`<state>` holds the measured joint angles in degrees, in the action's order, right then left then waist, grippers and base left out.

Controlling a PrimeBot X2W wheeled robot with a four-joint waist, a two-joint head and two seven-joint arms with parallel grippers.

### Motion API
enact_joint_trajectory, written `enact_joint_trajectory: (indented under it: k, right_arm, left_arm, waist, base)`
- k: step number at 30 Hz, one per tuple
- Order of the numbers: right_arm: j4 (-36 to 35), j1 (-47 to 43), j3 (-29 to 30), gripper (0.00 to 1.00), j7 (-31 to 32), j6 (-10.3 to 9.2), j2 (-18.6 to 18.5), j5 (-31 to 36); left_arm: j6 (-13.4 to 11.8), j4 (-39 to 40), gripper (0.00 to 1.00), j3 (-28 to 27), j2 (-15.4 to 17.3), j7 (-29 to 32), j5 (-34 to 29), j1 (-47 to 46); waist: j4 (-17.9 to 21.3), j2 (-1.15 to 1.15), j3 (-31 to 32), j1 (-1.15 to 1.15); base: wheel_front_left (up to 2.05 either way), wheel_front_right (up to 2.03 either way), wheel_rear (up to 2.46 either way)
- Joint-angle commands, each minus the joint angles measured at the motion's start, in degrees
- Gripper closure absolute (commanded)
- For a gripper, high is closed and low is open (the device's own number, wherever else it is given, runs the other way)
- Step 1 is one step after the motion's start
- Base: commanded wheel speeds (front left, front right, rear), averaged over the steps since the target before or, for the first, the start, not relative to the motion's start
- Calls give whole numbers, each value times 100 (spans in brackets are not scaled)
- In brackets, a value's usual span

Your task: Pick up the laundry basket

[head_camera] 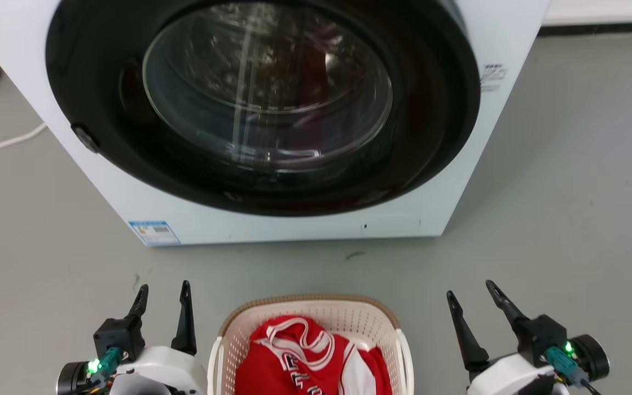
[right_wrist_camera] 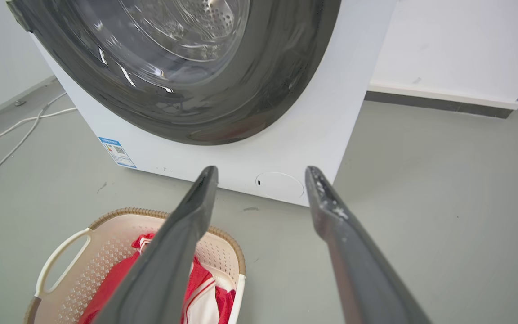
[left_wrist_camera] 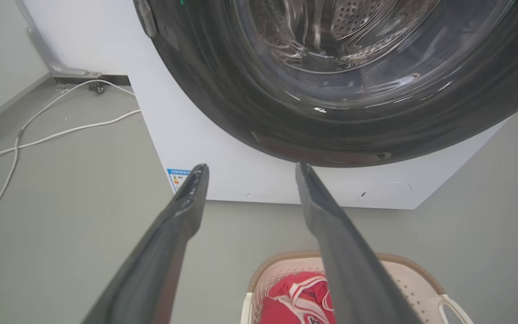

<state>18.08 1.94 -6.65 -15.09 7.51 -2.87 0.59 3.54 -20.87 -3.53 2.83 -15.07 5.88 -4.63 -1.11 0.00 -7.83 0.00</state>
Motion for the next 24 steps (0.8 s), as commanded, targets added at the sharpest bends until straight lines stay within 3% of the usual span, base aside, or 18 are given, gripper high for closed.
enact_joint_trajectory:
  k: [1,13,24]
  right_arm:
    - [87,120,-19,0,-12,-3,0,13]
    - [1456,925,-308,0,-13,-3,0,115]
    - [2666,1747,-586,0,-12,-4,-1,47]
  left_arm:
    - [26,-84,0,-25,10,-15,3,-128]
    - [241,-1724,0,-79,71,-16,-124,-972]
    - [348,-3285,0,122,346,-16,-175,-1795]
  waist:
    - [-9,0,-216,0]
    - [-111,0,-1138,0]
    - [-64,0,-1843,0]
  base:
    - [0,0,0]
    - [0,0,0]
    - [0,0,0]
